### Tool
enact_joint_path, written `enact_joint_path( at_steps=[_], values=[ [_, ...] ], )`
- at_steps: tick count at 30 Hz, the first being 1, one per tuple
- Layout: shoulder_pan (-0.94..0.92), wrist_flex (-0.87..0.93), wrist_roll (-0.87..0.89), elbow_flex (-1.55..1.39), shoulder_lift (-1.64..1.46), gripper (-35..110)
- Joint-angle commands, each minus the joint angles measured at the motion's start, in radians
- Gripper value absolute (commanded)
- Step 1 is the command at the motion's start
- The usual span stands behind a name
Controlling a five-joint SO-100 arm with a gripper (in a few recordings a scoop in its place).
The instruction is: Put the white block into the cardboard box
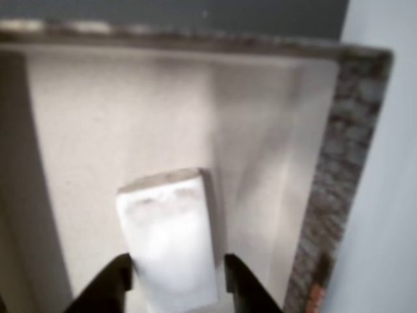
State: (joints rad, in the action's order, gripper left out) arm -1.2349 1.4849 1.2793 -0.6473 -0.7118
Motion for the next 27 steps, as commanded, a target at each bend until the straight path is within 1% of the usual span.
enact_joint_path(
  at_steps=[1,9,27],
  values=[
    [0.021,-0.014,0.006,0.066,-0.040,25],
    [0.021,-0.017,-0.003,0.064,-0.063,25],
    [0.023,-0.009,-0.011,-0.006,-0.253,25]
  ],
)
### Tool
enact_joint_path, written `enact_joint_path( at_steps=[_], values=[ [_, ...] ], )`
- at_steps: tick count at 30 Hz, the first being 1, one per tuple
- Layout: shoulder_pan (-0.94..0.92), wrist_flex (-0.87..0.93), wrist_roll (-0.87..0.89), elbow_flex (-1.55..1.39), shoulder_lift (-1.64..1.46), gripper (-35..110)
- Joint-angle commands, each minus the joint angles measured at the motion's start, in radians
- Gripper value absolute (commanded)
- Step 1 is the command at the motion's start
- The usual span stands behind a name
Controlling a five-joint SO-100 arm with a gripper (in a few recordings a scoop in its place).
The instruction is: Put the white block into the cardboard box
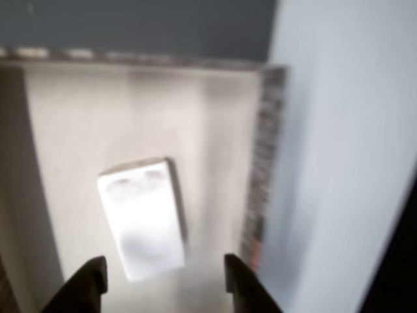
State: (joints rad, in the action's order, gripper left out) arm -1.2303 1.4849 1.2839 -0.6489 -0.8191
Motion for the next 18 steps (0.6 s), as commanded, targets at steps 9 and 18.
enact_joint_path(
  at_steps=[9,18],
  values=[
    [0.064,0.005,-0.052,-0.178,-0.324,12],
    [0.190,0.006,-0.290,-0.459,-0.566,-2]
  ],
)
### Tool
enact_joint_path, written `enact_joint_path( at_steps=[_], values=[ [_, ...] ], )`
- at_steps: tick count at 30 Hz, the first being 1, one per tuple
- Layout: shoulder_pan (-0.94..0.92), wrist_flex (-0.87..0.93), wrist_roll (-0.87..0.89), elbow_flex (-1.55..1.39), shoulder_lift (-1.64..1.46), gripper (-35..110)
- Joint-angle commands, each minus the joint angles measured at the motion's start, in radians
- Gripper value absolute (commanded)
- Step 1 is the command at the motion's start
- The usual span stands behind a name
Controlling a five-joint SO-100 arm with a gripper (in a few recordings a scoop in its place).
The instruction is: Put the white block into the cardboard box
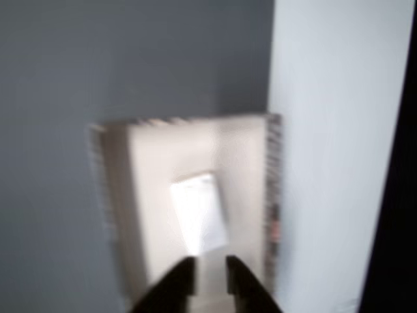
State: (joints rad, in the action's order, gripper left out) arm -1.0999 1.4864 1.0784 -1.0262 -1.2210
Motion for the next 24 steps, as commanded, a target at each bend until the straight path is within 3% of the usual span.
enact_joint_path(
  at_steps=[1,10,24],
  values=[
    [0.078,0.005,-0.114,-0.115,-0.190,-2],
    [0.272,0.003,-0.390,-0.477,-0.448,-2],
    [0.801,-0.083,-0.939,-0.881,-0.833,-2]
  ],
)
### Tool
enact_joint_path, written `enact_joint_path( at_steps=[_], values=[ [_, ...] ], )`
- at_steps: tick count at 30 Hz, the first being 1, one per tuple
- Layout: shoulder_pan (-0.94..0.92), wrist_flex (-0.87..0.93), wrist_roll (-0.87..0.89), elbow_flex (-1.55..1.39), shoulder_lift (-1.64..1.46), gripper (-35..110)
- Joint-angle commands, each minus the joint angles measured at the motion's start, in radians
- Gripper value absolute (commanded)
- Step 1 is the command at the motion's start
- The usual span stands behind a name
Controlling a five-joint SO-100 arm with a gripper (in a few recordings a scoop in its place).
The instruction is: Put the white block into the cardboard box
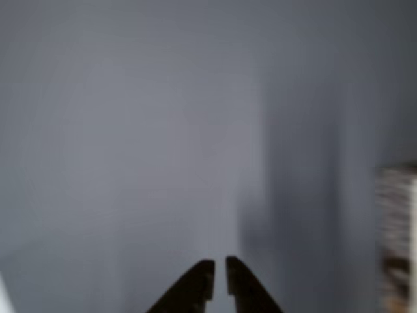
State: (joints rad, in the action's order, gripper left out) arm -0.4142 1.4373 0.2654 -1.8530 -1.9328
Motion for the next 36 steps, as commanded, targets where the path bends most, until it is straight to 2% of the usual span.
enact_joint_path(
  at_steps=[1,14,19,36],
  values=[
    [0.141,-0.034,-0.138,-0.067,-0.138,-2],
    [0.344,-0.141,-0.184,-0.383,-0.397,-2],
    [0.405,-0.204,-0.281,-0.554,-0.546,-2],
    [0.367,-0.167,-0.239,-0.896,-1.000,-2]
  ],
)
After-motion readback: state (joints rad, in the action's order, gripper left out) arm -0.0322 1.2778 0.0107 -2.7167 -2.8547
